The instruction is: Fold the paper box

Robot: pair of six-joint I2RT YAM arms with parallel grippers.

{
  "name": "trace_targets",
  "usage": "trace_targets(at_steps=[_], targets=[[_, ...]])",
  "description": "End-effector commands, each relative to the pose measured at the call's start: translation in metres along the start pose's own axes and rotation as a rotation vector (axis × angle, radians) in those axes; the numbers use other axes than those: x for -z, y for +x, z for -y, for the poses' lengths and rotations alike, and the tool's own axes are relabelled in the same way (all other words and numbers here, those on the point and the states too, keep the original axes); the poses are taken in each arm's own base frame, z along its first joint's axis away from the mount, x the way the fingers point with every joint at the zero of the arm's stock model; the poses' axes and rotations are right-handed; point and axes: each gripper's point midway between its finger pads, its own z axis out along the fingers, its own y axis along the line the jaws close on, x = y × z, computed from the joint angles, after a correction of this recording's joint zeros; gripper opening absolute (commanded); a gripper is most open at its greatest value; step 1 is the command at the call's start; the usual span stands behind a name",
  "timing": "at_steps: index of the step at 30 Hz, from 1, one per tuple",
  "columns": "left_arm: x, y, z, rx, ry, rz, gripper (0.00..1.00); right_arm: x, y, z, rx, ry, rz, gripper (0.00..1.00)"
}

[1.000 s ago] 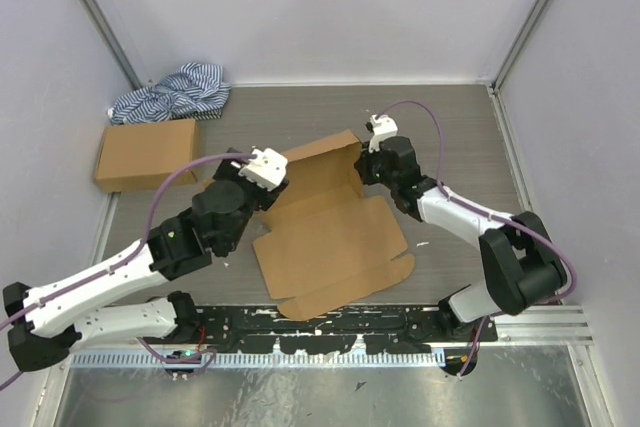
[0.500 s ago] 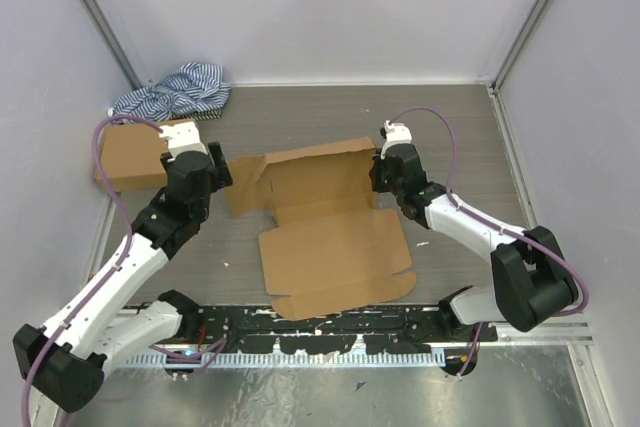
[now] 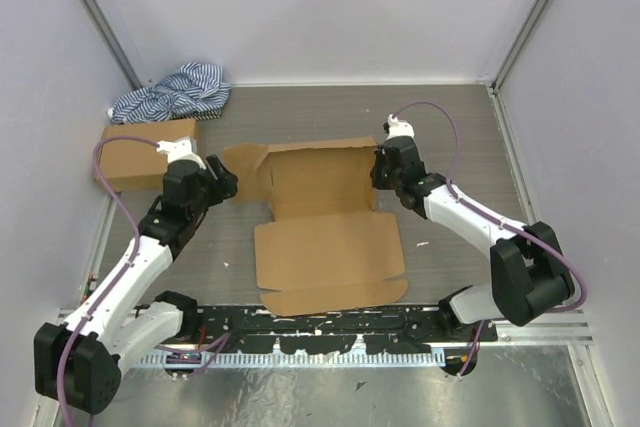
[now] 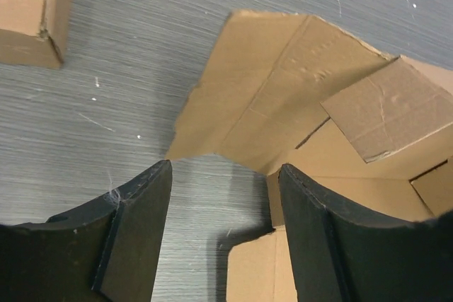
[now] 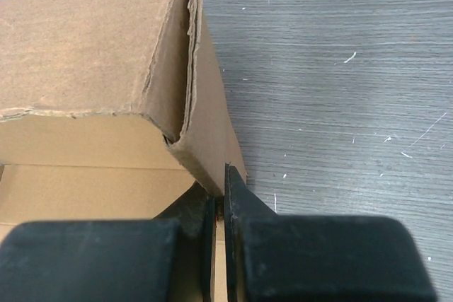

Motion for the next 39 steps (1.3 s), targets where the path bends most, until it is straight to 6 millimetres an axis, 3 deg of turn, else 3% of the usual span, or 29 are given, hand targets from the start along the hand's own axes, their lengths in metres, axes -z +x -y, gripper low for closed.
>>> trace_targets(at_steps=[1,10,19,23,33,39], targets=[[-0.003,-0.006,0.017,0.007,0.104,0.043,0.68,0.003,-0.022,-0.013,-0.033,-0.033,0.025,0.01],[0.005,-0.027,-0.034,0.018,-0.135,0.22,0.71,0.018,-0.023,-0.008,0.069,-0.056,0.044,0.01],[0.004,-0.044,-0.054,0.11,-0.228,0.358,0.68,0.047,-0.021,0.0,0.141,-0.096,0.155,0.01],[-0.001,-0.035,-0.065,0.127,-0.253,0.371,0.67,0.055,-0.018,-0.001,0.145,-0.119,0.163,0.01],[0.0,-0.025,-0.079,0.143,-0.242,0.423,0.67,0.075,-0.029,-0.002,0.116,-0.174,0.199,0.01],[-0.007,-0.027,-0.066,0.12,-0.154,0.431,0.66,0.084,-0.035,-0.011,0.11,-0.257,0.224,0.01]])
